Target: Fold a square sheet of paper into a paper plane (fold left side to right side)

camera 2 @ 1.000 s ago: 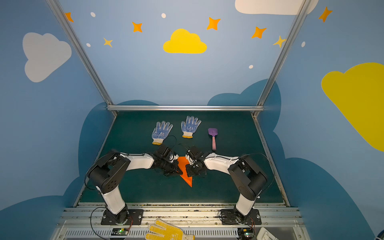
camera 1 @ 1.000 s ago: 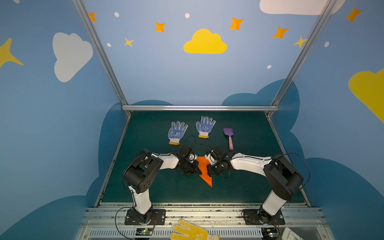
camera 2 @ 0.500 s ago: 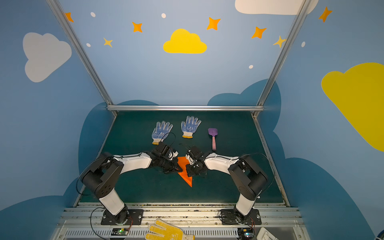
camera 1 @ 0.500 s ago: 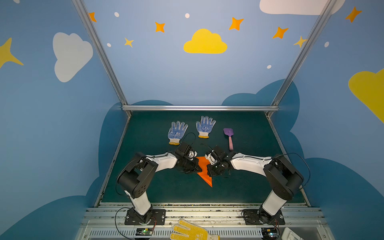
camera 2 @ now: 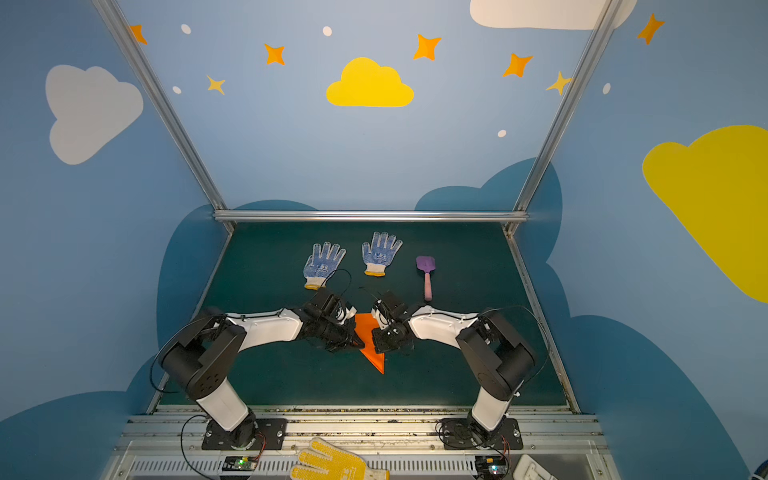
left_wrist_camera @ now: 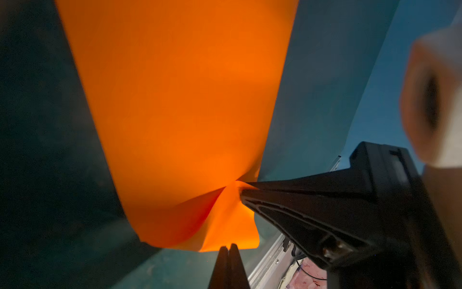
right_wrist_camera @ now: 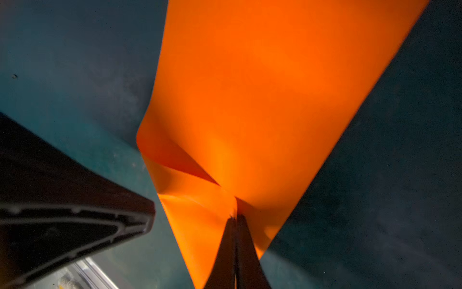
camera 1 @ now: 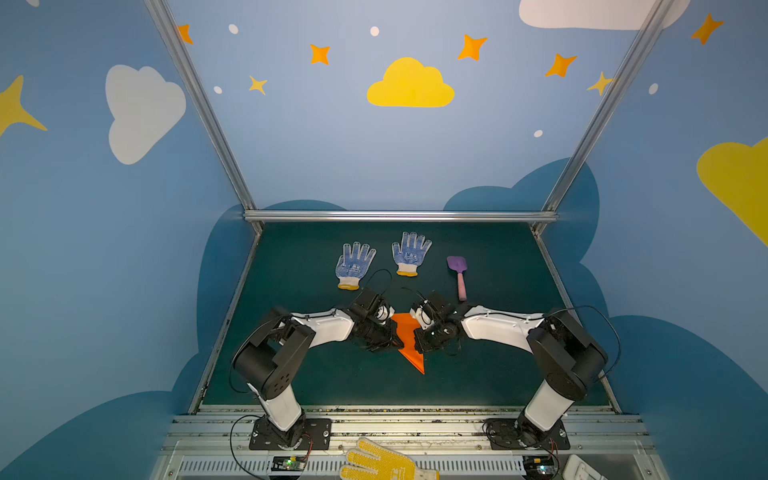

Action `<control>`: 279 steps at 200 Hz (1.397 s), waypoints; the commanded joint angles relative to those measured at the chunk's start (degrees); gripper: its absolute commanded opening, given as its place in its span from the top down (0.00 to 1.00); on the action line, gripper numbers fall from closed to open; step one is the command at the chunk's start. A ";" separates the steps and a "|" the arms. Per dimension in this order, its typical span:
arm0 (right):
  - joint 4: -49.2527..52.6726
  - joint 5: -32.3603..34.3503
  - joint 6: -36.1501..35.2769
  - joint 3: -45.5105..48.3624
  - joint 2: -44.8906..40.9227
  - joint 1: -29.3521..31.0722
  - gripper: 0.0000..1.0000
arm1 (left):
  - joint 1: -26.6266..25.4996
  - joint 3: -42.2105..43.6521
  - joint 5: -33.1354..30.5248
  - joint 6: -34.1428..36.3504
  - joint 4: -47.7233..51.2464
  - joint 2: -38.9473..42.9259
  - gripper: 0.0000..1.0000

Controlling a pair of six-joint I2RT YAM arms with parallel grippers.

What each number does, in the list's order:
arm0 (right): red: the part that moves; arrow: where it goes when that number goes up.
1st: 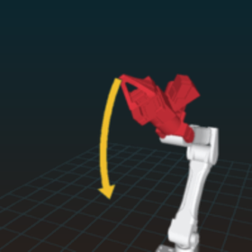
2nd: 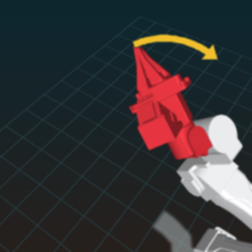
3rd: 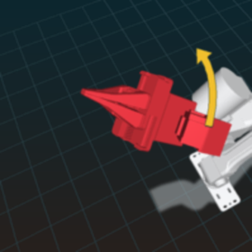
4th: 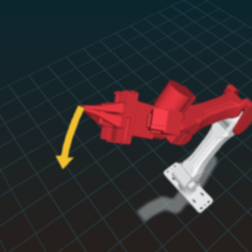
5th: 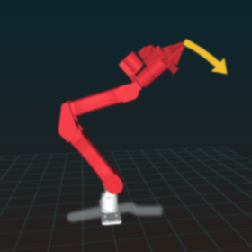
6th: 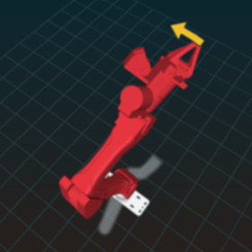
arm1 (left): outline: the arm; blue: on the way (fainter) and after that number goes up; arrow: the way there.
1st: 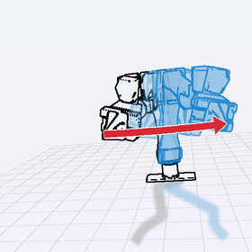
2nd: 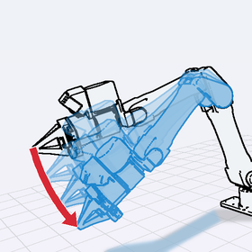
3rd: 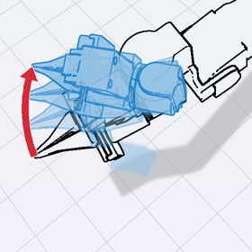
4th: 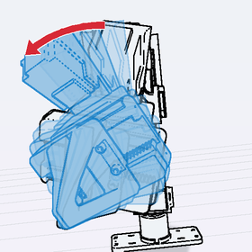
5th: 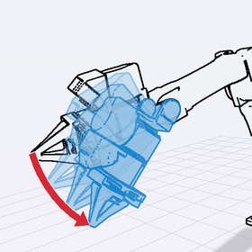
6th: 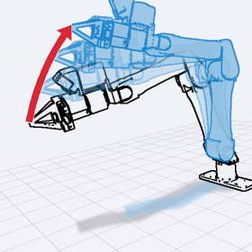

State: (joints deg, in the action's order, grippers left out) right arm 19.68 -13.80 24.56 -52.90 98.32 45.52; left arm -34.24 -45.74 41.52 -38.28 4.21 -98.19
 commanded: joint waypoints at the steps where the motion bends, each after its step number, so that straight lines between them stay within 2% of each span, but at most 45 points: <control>1: 2.91 3.16 0.00 2.19 0.91 -0.56 1.00 | -0.04 0.67 -0.43 0.69 -0.83 -1.37 0.96; 116: 5.10 1.52 0.04 -0.91 0.21 -0.70 1.00 | -0.04 3.16 -2.40 0.22 -4.07 -6.02 0.96; 140: 7.30 1.32 1.00 -2.27 -4.33 -0.70 0.77 | 0.03 3.67 -2.84 -0.37 -4.30 -5.75 0.96; 159: 7.33 0.36 3.57 -1.53 -8.48 -0.65 0.71 | -0.04 3.64 -3.17 -0.50 -4.28 -5.66 0.96; 179: 6.19 -1.37 6.29 -0.63 -10.83 0.35 0.76 | -0.04 3.72 -3.34 -0.68 -4.38 -5.78 0.96; 205: 4.09 -2.95 9.28 -0.65 -10.13 2.82 1.00 | -0.04 3.64 -3.43 -0.80 -4.42 -6.14 0.96; 242: 2.79 -2.47 10.42 -3.18 -4.45 6.36 1.00 | 0.01 3.75 -3.33 -0.97 -4.56 -6.38 0.96; 279: 1.78 -2.24 10.44 -4.22 -0.83 7.06 1.00 | -0.03 3.75 -3.30 -1.13 -4.69 -6.36 0.96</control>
State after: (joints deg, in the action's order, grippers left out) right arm 22.48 -16.01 34.30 -55.40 96.12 52.47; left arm -34.11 -43.46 42.70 -39.46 -2.37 -102.02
